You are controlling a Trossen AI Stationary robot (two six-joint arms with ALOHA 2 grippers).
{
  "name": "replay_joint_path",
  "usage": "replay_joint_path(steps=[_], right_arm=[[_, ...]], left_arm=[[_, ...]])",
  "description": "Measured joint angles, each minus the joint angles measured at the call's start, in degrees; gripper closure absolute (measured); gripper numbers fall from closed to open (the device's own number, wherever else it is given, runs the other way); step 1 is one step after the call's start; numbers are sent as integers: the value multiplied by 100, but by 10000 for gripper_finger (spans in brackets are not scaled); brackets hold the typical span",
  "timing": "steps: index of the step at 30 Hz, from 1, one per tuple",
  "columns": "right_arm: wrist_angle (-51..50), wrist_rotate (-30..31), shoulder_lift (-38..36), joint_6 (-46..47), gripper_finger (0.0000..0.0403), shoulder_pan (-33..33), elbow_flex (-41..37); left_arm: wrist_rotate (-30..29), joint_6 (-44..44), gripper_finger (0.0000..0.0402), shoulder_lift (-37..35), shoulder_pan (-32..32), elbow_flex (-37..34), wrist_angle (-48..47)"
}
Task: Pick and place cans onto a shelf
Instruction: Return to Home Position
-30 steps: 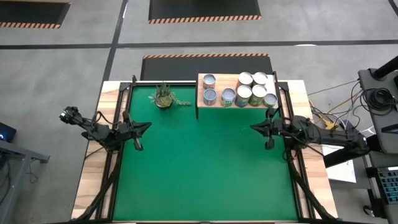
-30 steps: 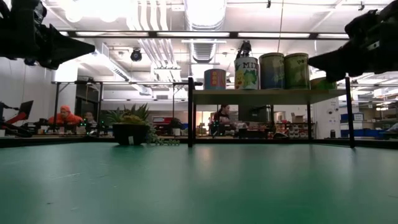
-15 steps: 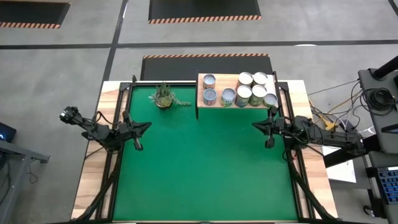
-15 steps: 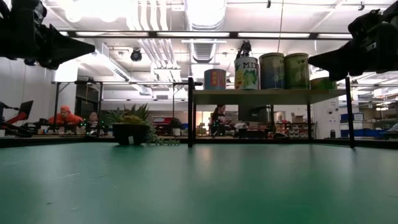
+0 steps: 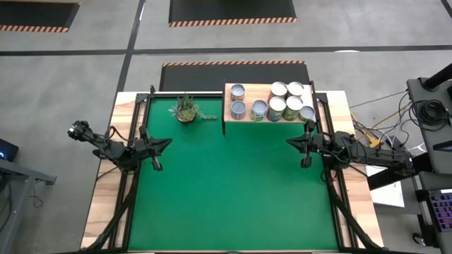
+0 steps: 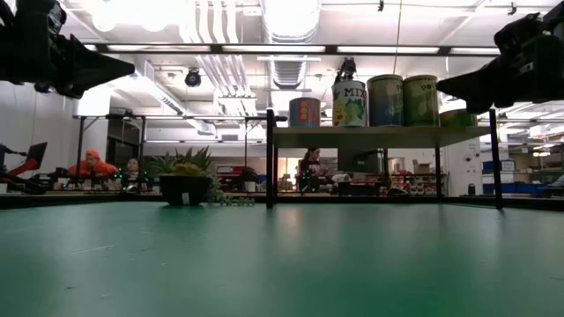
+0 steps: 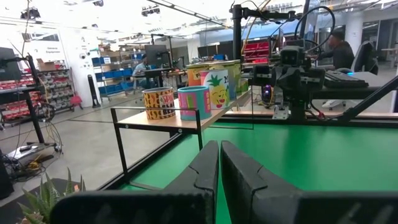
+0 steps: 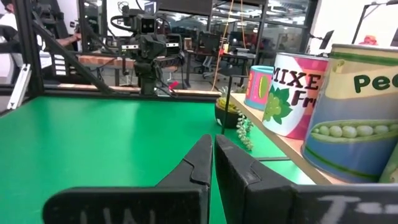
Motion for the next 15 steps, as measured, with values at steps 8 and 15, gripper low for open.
replay_joint_path(steps=[8,15], right_arm=[[9,4,0,-788,394,-1,0],[13,7,-2,-452,394,-2,-2]], left_arm=[[0,0,402,0,0,0,1],[0,0,402,0,0,0,0]])
